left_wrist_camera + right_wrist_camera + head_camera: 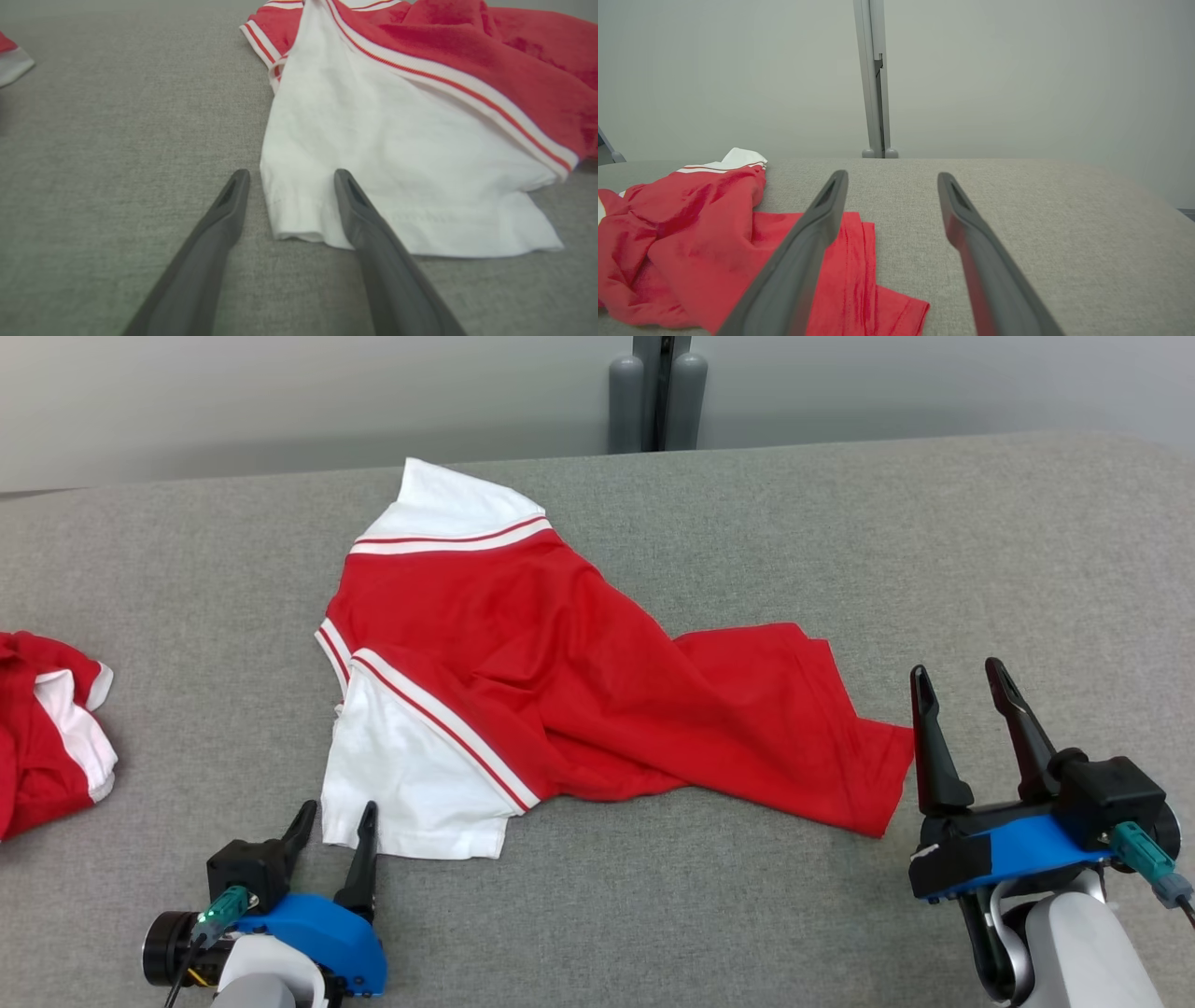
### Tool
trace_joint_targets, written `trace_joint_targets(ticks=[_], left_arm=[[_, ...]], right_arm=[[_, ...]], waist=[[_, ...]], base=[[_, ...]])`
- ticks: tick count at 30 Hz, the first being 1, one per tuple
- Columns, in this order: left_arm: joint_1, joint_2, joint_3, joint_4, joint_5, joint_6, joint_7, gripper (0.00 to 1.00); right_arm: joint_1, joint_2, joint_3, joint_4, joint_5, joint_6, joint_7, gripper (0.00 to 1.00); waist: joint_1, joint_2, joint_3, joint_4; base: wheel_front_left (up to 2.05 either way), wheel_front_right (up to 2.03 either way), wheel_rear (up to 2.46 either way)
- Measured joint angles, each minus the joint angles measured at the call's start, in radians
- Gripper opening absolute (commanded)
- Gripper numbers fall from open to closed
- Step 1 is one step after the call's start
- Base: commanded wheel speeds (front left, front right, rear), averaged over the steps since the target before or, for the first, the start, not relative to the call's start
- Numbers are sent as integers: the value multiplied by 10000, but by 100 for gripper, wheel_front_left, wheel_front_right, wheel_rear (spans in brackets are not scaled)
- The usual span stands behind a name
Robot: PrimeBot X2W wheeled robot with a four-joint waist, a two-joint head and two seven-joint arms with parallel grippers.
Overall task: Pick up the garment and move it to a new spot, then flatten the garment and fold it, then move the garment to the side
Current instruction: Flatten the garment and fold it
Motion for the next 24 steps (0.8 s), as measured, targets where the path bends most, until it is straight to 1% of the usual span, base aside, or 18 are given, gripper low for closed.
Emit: trace_joint_targets(ticks=[1,2,6,12,16,20,24], left_arm=[[-59,-10,-25,119,-2,-12,-8,31],[-118,-27,-38,232,-8,-31,-8,0],[-181,-119,-56,326,-13,-79,8,0],[-100,-232,263,-531,-88,-94,10,0],[348,-245,389,-1193,-88,35,10,0],[895,-115,537,-1921,-130,343,73,0],[1666,84,744,-2625,-357,619,393,0]], right_arm=[[1,2,0,10,0,-2,0,100],[3,0,-4,15,0,-2,0,100],[151,0,-96,21,-4,-2,0,100],[397,0,-311,17,-35,0,0,100],[493,0,-424,15,-21,0,-2,100],[600,2,-472,10,21,-2,0,100],[593,2,-481,4,31,-2,0,100]], waist=[[0,0,-25,-5],[0,0,-62,2],[0,0,-272,109],[0,0,-589,520],[0,0,-738,862],[0,0,-778,1173],[0,0,-701,1379]], base=[[0,0,0],[0,0,0],[0,0,0],[0,0,0],[0,0,0],[0,0,0],[0,0,0]])
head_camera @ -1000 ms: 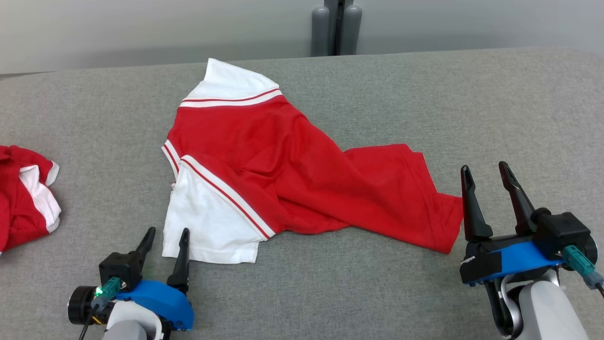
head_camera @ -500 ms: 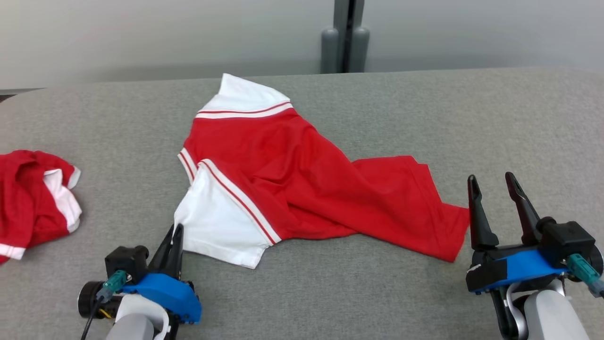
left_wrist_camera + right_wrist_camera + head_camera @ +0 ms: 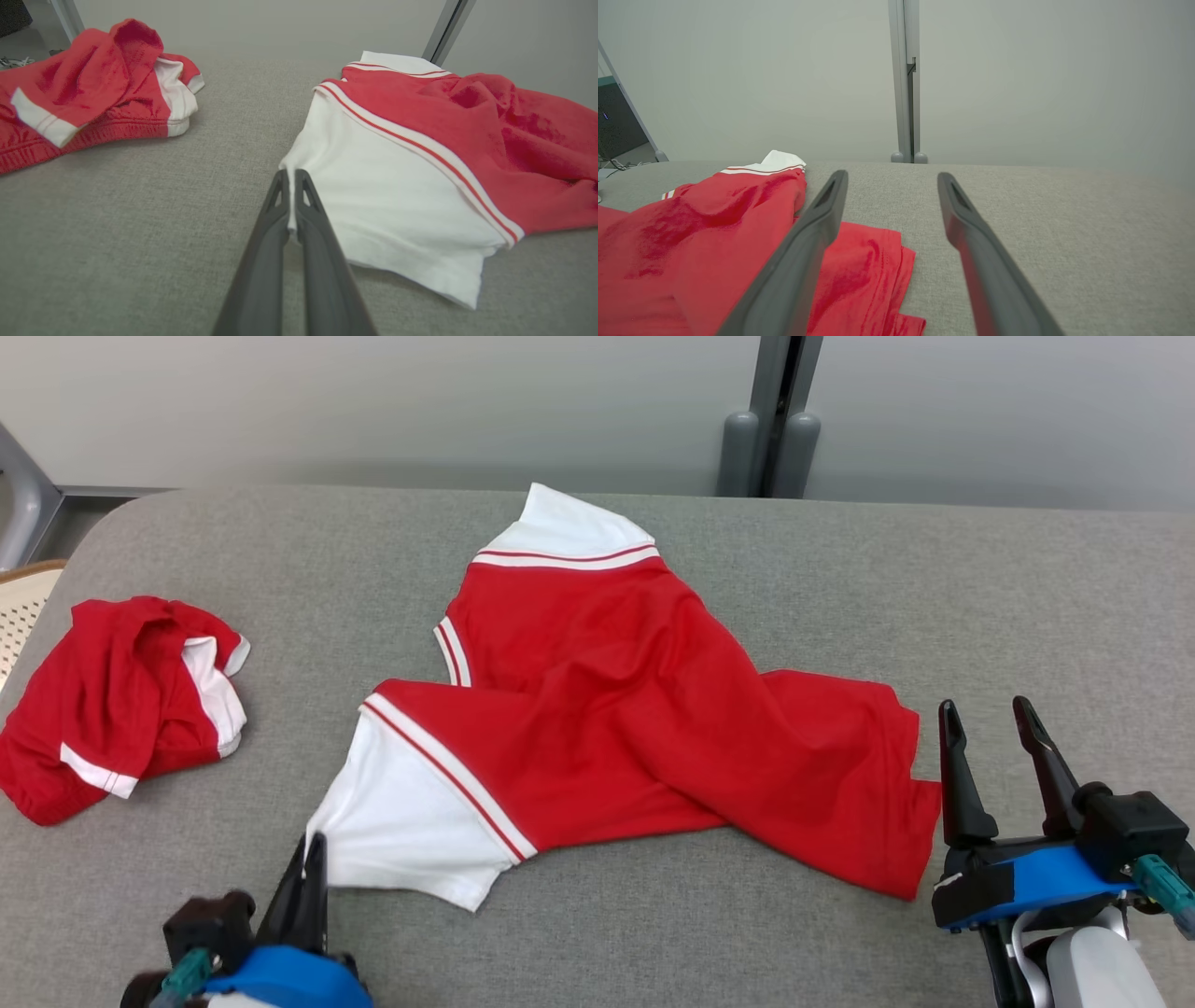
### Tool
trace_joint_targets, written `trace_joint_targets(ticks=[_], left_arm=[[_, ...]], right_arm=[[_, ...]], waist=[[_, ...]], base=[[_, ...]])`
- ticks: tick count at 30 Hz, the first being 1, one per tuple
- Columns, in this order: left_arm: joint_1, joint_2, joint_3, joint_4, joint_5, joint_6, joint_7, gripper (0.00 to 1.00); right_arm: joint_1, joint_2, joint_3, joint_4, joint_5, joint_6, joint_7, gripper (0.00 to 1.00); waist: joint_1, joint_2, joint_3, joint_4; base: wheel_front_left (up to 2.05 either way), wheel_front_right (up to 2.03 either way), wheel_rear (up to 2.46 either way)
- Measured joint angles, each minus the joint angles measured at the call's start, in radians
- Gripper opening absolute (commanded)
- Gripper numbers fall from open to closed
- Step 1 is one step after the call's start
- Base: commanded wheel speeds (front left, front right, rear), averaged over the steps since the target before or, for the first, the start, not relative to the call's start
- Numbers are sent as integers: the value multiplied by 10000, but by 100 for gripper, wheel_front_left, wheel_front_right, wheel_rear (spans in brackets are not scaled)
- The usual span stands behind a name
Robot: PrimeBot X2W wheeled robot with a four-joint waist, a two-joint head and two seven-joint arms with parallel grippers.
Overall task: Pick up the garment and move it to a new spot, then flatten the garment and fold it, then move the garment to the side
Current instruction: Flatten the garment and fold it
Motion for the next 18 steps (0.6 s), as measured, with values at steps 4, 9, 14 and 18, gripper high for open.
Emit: trace_joint_targets(ticks=[4,9,14,18], left_arm=[[831,-6,146,-535,-263,224,288,19],[1005,-6,257,-991,-205,458,44,100],[599,-17,462,-1701,100,596,-295,100],[251,-81,587,-2205,445,598,-343,100]], right_arm=[[-7,0,2,-12,0,2,0,100],[-49,0,35,15,-8,0,0,100],[-175,0,13,21,-96,2,0,100],[-167,0,6,38,-107,2,0,100]], waist=[[0,0,100,99],[0,0,160,92],[0,0,115,-102],[0,0,47,-337]], base=[[0,0,0],[0,0,0],[0,0,0],[0,0,0]])
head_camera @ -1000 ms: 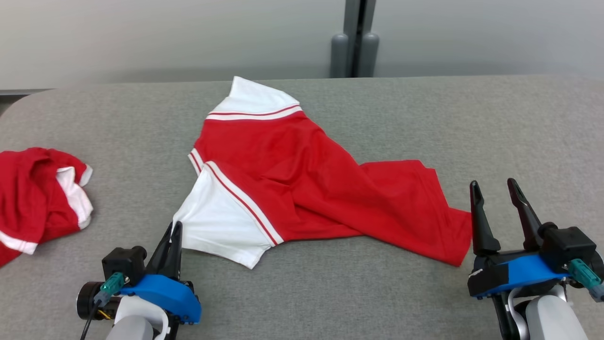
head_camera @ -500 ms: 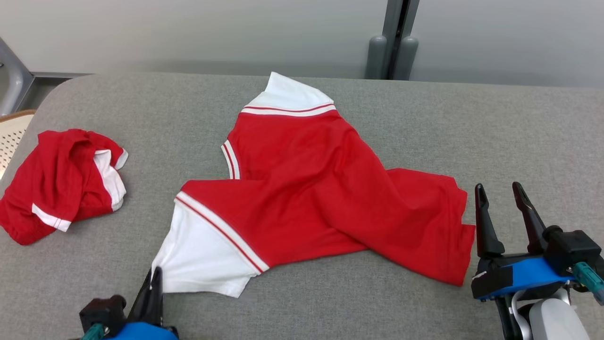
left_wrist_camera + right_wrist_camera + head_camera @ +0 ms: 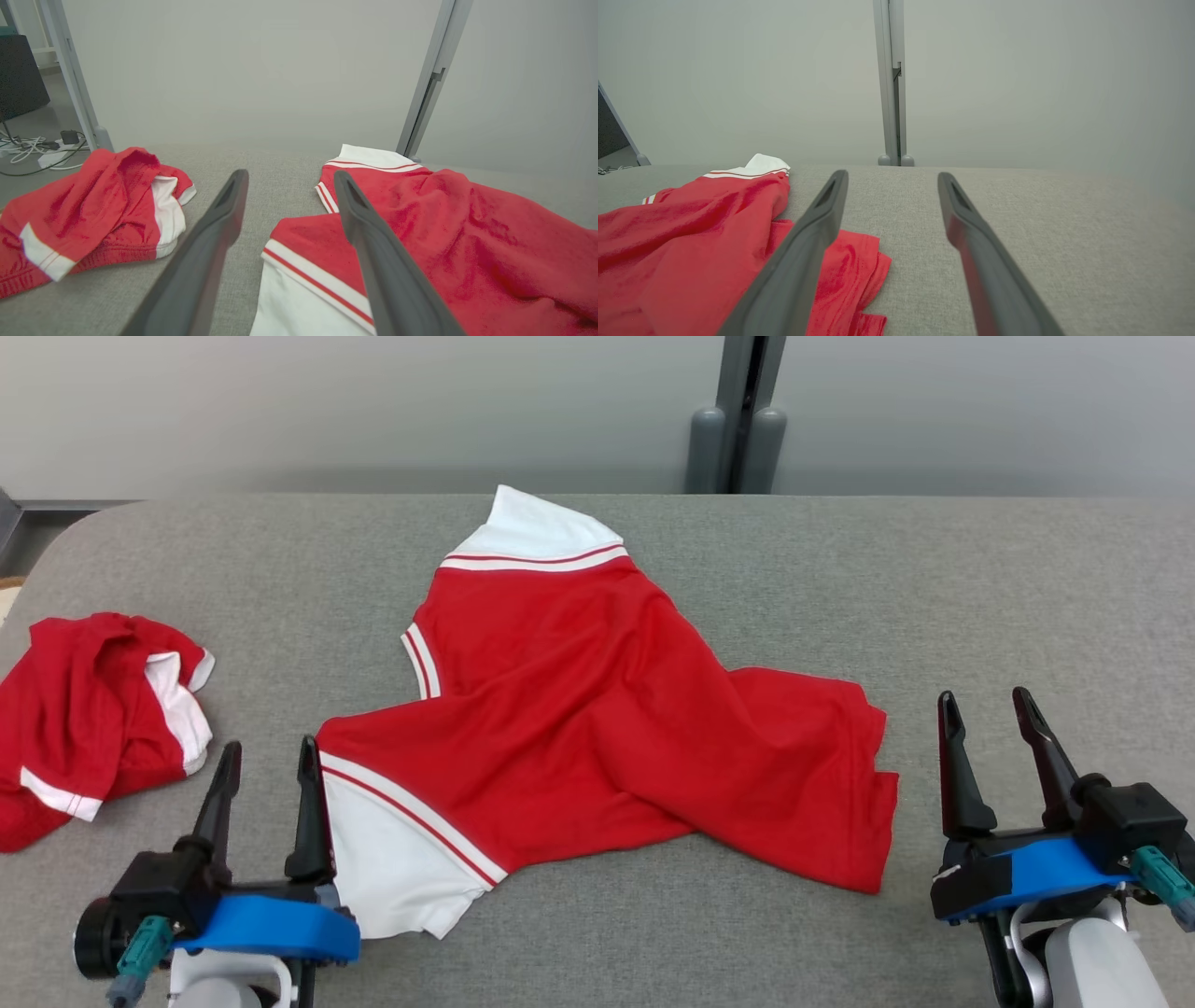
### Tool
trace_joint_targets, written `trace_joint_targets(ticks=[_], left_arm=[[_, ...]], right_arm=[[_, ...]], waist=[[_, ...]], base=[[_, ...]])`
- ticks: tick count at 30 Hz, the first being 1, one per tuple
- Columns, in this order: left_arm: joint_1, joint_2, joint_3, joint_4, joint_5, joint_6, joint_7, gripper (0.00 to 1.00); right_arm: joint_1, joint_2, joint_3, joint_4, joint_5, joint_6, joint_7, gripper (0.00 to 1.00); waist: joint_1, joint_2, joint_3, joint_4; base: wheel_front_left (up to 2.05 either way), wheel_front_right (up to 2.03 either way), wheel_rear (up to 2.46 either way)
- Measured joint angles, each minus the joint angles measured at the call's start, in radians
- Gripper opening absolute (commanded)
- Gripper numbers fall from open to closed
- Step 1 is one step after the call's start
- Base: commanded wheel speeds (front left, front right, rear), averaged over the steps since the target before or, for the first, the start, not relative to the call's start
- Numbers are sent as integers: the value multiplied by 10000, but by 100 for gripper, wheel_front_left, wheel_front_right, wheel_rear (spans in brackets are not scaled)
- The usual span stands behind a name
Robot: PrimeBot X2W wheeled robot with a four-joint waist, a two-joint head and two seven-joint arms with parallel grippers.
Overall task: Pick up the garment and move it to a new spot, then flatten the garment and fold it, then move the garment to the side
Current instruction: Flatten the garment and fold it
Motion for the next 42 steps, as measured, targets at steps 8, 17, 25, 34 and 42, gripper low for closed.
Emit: trace_joint_targets(ticks=[8,17,25,34,42], left_arm=[[-639,-209,447,-504,788,-278,-15,100],[-1101,-242,915,82,1356,-761,-15,100],[-1085,-428,1160,303,1607,-1018,-15,100],[-1116,-704,1275,247,1850,-1183,-15,100],[-1357,-972,1264,236,1937,-1287,-15,100]], right_arm=[[23,-2,12,33,0,0,0,100],[51,-2,-23,174,-81,-2,0,100],[44,-2,-46,604,-182,-2,0,100],[-1396,-265,842,1356,-355,-2,430,100],[-2945,-575,1369,3363,-407,0,823,100]], waist=[[0,0,-104,-572],[0,-1,-144,-999],[0,0,-207,-937],[1,0,9,-629],[1,-1,411,-160]], base=[[0,0,0],[0,0,0],[0,0,0],[0,0,0],[0,0,0]])
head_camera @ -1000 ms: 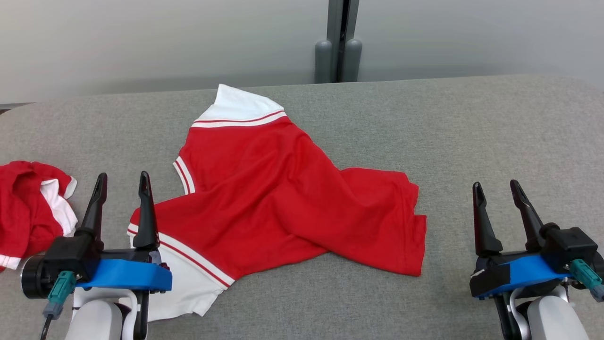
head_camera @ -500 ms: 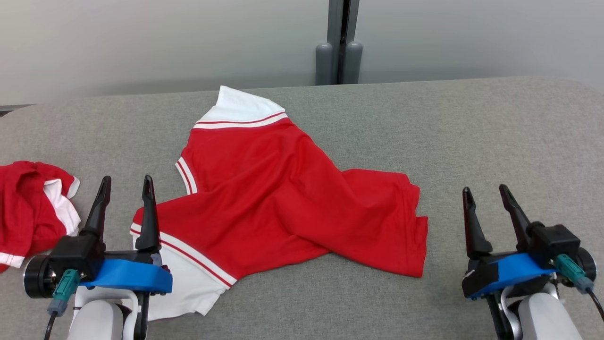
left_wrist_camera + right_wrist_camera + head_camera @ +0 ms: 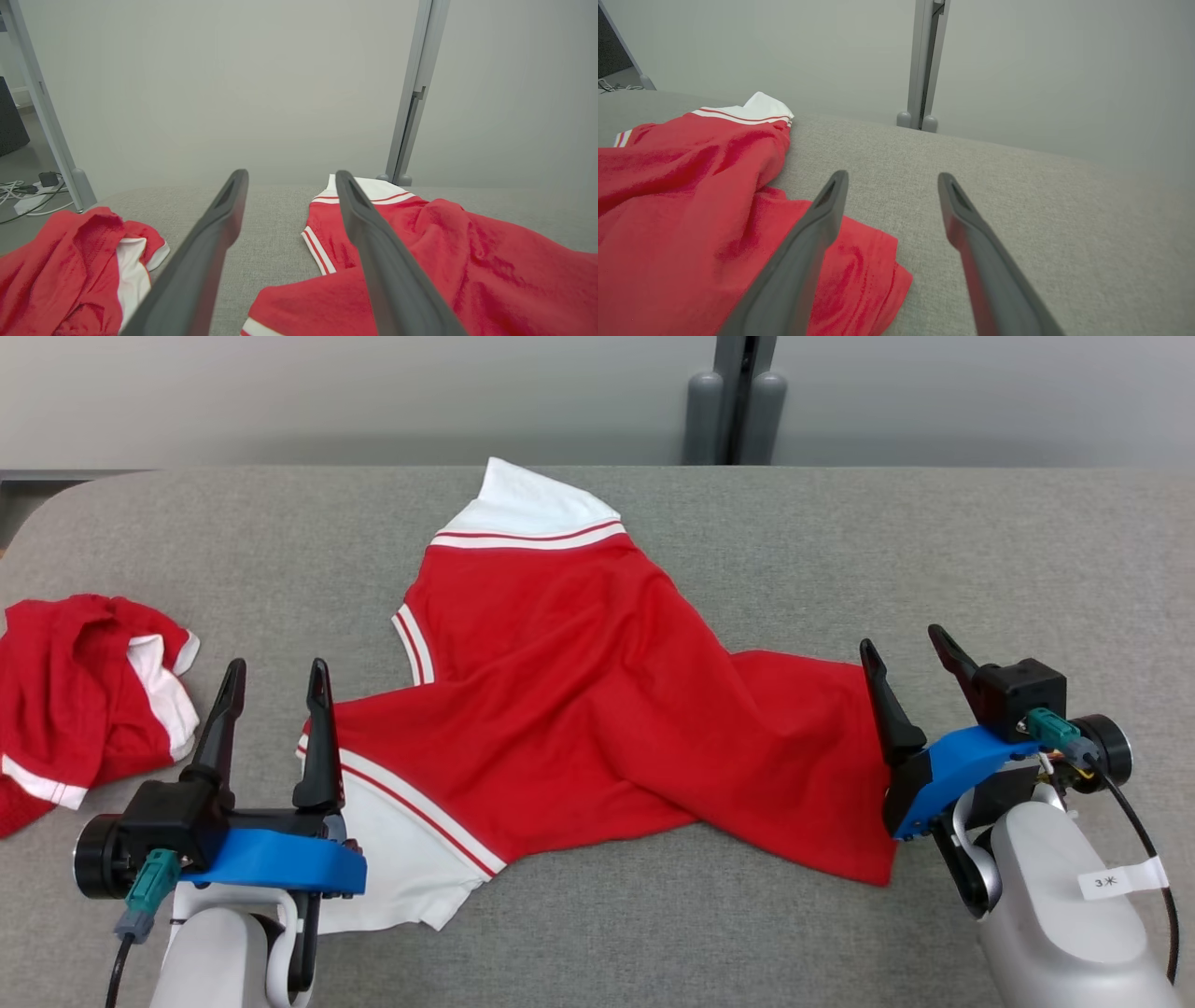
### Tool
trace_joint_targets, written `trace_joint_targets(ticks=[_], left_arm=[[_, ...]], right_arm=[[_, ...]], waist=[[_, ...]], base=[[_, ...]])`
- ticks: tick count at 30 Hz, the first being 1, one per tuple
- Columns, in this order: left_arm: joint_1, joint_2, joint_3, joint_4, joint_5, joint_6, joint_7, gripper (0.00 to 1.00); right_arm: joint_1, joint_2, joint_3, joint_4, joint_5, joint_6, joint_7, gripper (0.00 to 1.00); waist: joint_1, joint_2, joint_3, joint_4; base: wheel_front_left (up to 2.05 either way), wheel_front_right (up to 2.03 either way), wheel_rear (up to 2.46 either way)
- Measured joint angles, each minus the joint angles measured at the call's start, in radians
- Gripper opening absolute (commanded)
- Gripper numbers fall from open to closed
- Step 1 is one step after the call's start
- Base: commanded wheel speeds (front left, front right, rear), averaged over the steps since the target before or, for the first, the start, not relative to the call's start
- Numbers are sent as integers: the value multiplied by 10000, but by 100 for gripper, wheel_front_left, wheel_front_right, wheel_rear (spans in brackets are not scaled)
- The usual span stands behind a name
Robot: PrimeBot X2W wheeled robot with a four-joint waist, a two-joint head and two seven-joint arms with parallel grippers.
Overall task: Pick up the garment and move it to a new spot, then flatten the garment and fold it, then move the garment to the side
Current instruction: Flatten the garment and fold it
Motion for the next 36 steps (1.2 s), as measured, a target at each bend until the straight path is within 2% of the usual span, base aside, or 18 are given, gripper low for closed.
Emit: trace_joint_targets(ticks=[7,14,17,22,26,36], left_arm=[[-122,-205,12,-27,15,-58,0,100],[-122,-265,267,-23,52,-82,-2,100],[-132,-274,336,-19,86,-86,0,100],[-211,-313,399,2,104,-88,0,100],[-211,-341,445,36,117,-92,0,100],[-91,-368,640,73,115,-138,-2,100]], right_arm=[[-340,-253,-82,2002,73,0,31,100],[-560,-245,92,3198,391,-2,-117,100],[-791,-201,284,3519,570,-2,-236,0],[-1189,-113,711,3687,779,0,-571,0],[-1459,-261,871,3189,853,0,-775,0],[-1476,-677,918,-508,1313,0,-825,0]], waist=[[1,0,279,473],[1,0,443,607],[1,0,485,607],[1,0,454,524],[1,0,295,410],[0,0,-107,53]], base=[[0,0,0],[0,0,0],[0,0,0],[0,0,0],[0,0,0],[0,0,0]])
